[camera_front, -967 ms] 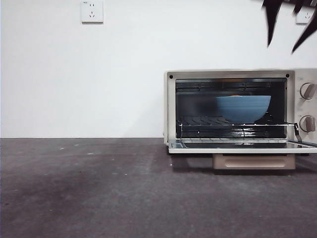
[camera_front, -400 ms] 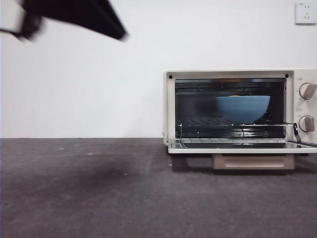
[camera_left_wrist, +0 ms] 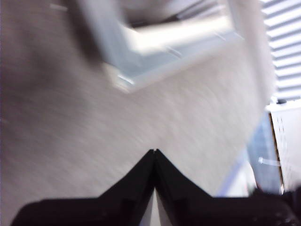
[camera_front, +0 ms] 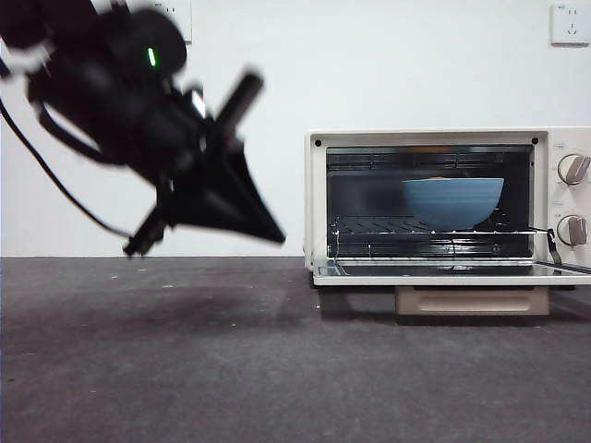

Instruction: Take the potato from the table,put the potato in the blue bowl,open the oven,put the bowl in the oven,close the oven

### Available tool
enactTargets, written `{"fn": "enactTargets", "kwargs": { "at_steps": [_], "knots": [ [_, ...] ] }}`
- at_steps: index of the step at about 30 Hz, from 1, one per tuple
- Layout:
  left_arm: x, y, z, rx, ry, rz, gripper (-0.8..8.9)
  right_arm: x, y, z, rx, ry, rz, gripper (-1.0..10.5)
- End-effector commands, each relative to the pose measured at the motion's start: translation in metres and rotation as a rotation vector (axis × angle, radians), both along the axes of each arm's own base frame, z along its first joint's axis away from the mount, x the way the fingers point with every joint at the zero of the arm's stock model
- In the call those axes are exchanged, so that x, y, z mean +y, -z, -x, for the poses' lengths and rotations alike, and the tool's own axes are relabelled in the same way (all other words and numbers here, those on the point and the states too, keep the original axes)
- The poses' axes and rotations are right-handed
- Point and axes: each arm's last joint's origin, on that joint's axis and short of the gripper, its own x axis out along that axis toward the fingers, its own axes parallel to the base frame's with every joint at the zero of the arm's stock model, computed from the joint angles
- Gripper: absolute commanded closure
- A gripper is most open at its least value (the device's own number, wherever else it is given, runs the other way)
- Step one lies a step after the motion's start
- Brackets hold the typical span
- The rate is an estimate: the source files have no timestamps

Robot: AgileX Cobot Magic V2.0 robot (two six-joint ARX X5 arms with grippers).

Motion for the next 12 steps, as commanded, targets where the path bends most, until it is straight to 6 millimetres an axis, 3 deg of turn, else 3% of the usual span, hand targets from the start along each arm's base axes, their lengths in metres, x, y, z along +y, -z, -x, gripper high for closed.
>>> {"fn": "enactTargets", "kwargs": {
  "at_steps": [1,7,12],
  "knots": [
    [-0.004,0.012,-0.023,0.060,-0.037,-0.002,8.19,-0.002,-0.001,0.014,-0.037,-0.008,0.012,9.6],
    [-0.021,0.027,-0.052,0.184,-0.090,-0.063,8.19,-0.005,0.003,0.038,-0.030,-0.005,0.009,9.6],
    [-0.035,0.033,-0.054,0.218,-0.114,-0.115,8.19,-0.005,0.007,0.039,0.010,-0.005,0.016,9.6]
  ]
}}
